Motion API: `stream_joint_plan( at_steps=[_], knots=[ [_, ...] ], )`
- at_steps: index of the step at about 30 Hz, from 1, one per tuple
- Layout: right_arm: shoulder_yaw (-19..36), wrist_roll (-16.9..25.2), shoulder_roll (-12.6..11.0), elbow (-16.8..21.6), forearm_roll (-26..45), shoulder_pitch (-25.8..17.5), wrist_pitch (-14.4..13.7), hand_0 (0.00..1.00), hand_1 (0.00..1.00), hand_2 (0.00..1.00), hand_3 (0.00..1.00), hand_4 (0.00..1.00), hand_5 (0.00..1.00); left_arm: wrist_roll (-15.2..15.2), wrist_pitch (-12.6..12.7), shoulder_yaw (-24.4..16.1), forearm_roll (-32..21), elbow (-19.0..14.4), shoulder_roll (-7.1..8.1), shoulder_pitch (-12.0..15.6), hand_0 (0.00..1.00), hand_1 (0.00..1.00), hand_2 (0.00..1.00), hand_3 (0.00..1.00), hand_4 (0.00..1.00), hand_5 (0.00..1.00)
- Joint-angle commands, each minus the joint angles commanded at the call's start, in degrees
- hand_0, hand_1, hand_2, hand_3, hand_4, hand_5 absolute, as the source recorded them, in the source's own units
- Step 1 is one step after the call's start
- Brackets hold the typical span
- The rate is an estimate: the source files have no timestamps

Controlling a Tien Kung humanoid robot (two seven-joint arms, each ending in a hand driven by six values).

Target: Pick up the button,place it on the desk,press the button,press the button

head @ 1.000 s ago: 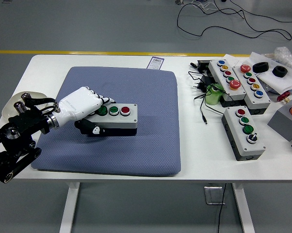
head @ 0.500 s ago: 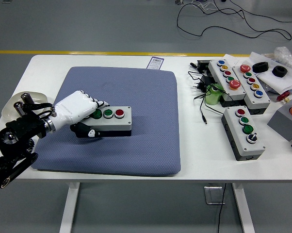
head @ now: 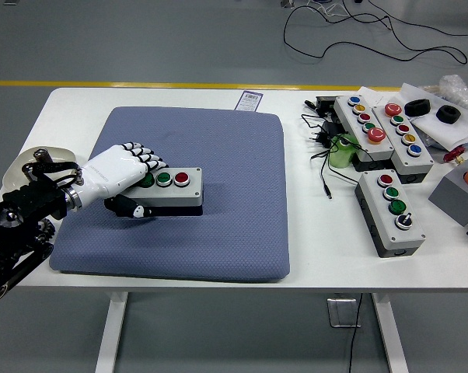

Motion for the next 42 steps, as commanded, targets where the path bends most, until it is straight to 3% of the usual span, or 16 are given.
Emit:
stream_joint_plan(
  at_steps=[5,9,11,13,15,16,21,22,24,27,28,30,33,34,38,42],
  knots=[
    [0.1,0.0,0.0,0.0,-0.1,0.0,0.0,0.701,0.697,0.732,0.607,0.457,0.305,0.4,-2.6,-2.0,0.0,-2.6,1.05,1.0,0.998,0.998,0.998,0.998,0.958,0.502],
    [0.2,0.0,0.0,0.0,-0.1,0.0,0.0,0.701,0.697,0.732,0.607,0.457,0.305,-0.2,-5.8,-5.4,0.0,-6.7,2.13,3.1,0.998,0.998,0.998,0.998,0.958,0.502],
    [0.2,0.0,0.0,0.0,-0.2,0.0,0.0,0.699,0.697,0.731,0.607,0.457,0.304,-0.3,-8.9,-7.9,-1.7,-9.5,2.52,4.5,0.998,0.998,0.998,0.998,0.972,0.530],
    [0.2,0.0,0.0,0.0,-0.2,0.0,0.0,0.699,0.697,0.731,0.607,0.457,0.304,-0.1,-10.1,-10.2,-3.7,-12.2,2.86,6.0,0.998,0.998,0.998,0.998,0.972,0.530],
    [0.3,0.0,-0.1,0.0,-0.2,0.0,0.0,0.699,0.697,0.731,0.607,0.457,0.304,0.5,-9.8,-13.6,-6.3,-15.8,2.86,7.9,0.998,0.998,0.998,0.998,0.972,0.530],
    [0.3,0.0,-0.1,0.0,-0.2,0.0,0.0,0.699,0.697,0.730,0.607,0.457,0.305,0.9,-9.6,-15.1,-7.4,-17.2,2.69,8.8,0.930,0.926,0.985,0.942,0.873,0.742],
    [0.5,-0.1,0.0,0.0,-0.5,0.0,0.0,0.699,0.697,0.730,0.607,0.457,0.305,5.0,-4.9,-21.3,-12.2,-24.3,1.11,12.7,0.930,0.926,0.985,0.942,0.873,0.742],
    [0.6,-0.1,0.0,0.0,-0.6,0.0,0.0,0.696,0.696,0.730,0.607,0.457,0.304,5.8,-4.0,-21.8,-11.7,-25.0,0.82,13.2,0.342,0.351,0.385,0.694,0.726,0.920],
    [1.1,-0.2,0.1,0.0,-1.1,0.0,0.0,0.696,0.696,0.730,0.607,0.457,0.304,8.9,-1.8,-23.6,-10.4,-27.1,-0.33,14.5,0.342,0.351,0.385,0.694,0.726,0.920],
    [1.1,-0.3,0.1,0.0,-1.2,0.0,-0.1,0.696,0.696,0.730,0.607,0.457,0.304,12.5,-1.9,-24.3,-8.9,-28.7,-1.07,15.4,0.342,0.351,0.385,0.694,0.726,0.920],
    [1.1,-0.3,0.1,0.0,-1.2,0.0,-0.1,0.695,0.696,0.725,0.607,0.456,0.302,13.4,-2.1,-24.2,-8.7,-29.2,-1.10,15.5,0.002,0.002,0.049,0.573,0.606,0.998],
    [1.1,-0.4,0.1,0.0,-1.2,0.0,-0.1,0.695,0.696,0.725,0.607,0.456,0.302,14.6,-2.9,-23.5,-9.4,-30.1,-1.01,15.9,0.002,0.002,0.049,0.573,0.606,0.998],
    [1.1,-0.4,0.1,0.0,-1.2,0.0,-0.1,0.695,0.696,0.725,0.607,0.456,0.302,17.1,-6.2,-22.1,-11.1,-31.1,-0.85,16.1,0.002,0.002,0.049,0.573,0.606,0.998],
    [1.2,-0.4,0.1,0.0,-1.2,0.0,-0.1,0.691,0.695,0.723,0.607,0.456,0.301,17.5,-6.8,-21.8,-11.2,-31.1,-0.83,16.1,0.002,0.002,0.002,0.616,0.580,0.998],
    [1.5,-0.4,0.2,0.0,-1.5,0.0,-0.1,0.691,0.695,0.723,0.607,0.456,0.301,18.2,-10.8,-20.7,-12.9,-30.9,-0.76,16.2,0.002,0.002,0.002,0.616,0.580,0.998],
    [1.5,-0.3,0.2,0.0,-1.2,0.0,-0.2,0.690,0.695,0.722,0.607,0.455,0.300,18.8,-12.4,-19.8,-13.8,-30.8,-0.70,16.5,0.002,0.002,0.002,0.644,0.582,0.998]
  ],
)
